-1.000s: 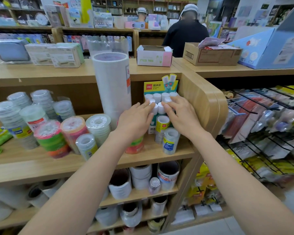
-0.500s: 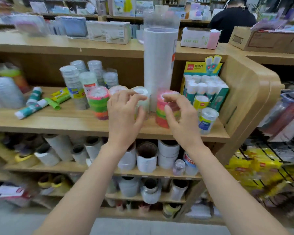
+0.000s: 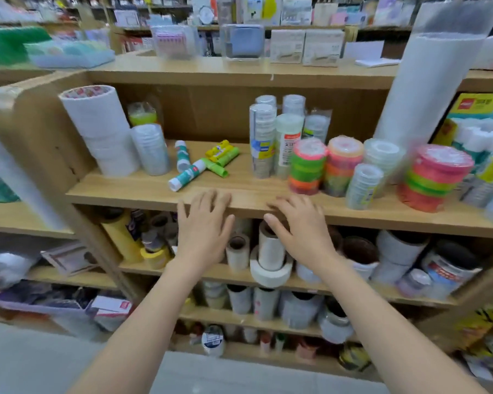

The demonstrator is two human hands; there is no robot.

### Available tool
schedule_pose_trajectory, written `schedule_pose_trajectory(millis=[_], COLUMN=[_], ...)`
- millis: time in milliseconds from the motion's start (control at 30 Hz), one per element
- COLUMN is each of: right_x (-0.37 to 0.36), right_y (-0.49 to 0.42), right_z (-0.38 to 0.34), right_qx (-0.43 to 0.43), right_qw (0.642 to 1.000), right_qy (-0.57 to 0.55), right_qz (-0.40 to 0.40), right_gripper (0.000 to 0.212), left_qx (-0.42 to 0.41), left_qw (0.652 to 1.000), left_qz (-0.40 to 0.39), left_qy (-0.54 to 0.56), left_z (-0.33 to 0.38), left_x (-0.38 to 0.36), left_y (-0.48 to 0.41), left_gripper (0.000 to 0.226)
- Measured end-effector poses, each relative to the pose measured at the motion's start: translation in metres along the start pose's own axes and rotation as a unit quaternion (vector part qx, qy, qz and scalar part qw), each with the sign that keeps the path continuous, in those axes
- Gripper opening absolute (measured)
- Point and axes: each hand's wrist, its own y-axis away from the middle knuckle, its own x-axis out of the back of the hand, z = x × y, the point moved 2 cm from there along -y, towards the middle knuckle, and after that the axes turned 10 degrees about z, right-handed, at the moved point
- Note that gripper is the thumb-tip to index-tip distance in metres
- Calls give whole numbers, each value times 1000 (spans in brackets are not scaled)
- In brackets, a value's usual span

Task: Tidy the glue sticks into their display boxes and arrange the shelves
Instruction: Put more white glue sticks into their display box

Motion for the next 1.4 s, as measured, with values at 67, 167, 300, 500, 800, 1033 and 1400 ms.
schedule_pose_trajectory(millis=[67, 167, 300, 500, 800, 1033, 1400], right_x=[-4, -5, -16, -68, -89, -77, -81], right_y=[-10, -29, -55, -109, -142, -145, -129], right_z=[-11, -28, -67, -123, -115, -109, -137], right_qx=[-56, -112, -70, -30, -37, -54, -36], right_qw=[996, 992, 982, 966, 991, 961, 912], right_qy=[23, 2, -166, -257, -117, -262, -409], right_qz=[61, 61, 55, -3, -45, 66, -11], right_gripper=[55, 40, 28, 42, 19, 25, 11], left_qx=[-50, -66, -21, 23, 64, 78, 311], left_qw=[998, 983, 979, 986, 987, 964, 818], left_qz=[25, 92, 155, 139, 113, 146, -17], left_qy=[43, 148, 130, 84, 93, 209, 483], left_z=[-17, -43, -83, -126, -147, -133, -129], left_x=[8, 23, 33, 23, 12, 25, 27], left_y=[-3, -18, -39, -51, -68, -75, -78], left_gripper=[43, 36, 35, 49, 40, 19, 24])
